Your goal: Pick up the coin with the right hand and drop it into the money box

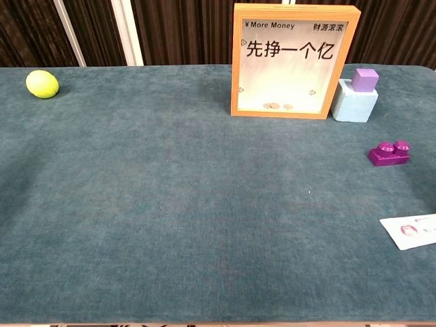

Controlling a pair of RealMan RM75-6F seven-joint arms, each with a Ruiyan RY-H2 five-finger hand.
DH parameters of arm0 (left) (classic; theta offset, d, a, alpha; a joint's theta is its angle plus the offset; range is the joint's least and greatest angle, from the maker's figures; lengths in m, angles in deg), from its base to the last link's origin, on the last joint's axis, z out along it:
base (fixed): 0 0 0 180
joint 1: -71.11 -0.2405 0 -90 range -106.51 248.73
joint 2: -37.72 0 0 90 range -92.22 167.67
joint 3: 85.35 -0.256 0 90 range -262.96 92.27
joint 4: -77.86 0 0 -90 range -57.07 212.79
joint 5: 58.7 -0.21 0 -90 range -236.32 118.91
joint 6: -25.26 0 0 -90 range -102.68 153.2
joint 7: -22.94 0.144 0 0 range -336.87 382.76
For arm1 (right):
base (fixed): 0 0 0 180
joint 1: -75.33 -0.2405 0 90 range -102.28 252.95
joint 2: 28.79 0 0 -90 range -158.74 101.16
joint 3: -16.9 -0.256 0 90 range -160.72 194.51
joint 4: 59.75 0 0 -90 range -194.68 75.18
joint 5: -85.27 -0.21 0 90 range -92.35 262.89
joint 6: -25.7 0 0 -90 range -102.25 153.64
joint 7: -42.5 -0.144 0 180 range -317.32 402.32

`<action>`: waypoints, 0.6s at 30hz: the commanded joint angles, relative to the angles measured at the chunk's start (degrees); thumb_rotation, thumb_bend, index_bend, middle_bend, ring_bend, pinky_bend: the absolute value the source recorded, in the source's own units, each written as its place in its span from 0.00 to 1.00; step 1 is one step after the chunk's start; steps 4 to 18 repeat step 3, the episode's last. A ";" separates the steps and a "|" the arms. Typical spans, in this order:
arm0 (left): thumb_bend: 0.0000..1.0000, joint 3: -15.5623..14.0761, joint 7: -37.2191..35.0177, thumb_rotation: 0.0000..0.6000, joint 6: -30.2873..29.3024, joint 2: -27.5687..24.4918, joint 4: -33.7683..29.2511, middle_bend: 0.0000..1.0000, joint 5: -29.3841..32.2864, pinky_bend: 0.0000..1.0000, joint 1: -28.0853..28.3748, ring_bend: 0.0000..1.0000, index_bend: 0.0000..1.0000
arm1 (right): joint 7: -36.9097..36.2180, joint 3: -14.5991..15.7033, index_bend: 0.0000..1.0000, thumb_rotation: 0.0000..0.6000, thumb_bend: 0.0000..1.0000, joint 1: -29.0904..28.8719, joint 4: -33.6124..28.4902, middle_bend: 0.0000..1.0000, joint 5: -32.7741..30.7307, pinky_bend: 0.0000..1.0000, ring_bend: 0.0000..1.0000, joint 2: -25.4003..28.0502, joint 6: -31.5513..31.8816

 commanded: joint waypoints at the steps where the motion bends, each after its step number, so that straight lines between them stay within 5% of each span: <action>1: 0.26 0.06 -0.05 1.00 -0.22 0.13 0.07 0.03 -0.19 0.00 -0.05 0.00 0.15 | -0.36 -1.11 0.08 1.00 0.51 0.60 0.25 0.00 -0.12 0.00 0.00 -0.23 -1.52; 18: 0.26 0.11 -0.02 1.00 -0.46 0.22 0.18 0.03 -0.35 0.00 -0.12 0.00 0.15 | -0.32 -1.67 0.08 1.00 0.51 0.88 0.54 0.00 0.14 0.00 0.00 -0.43 -2.01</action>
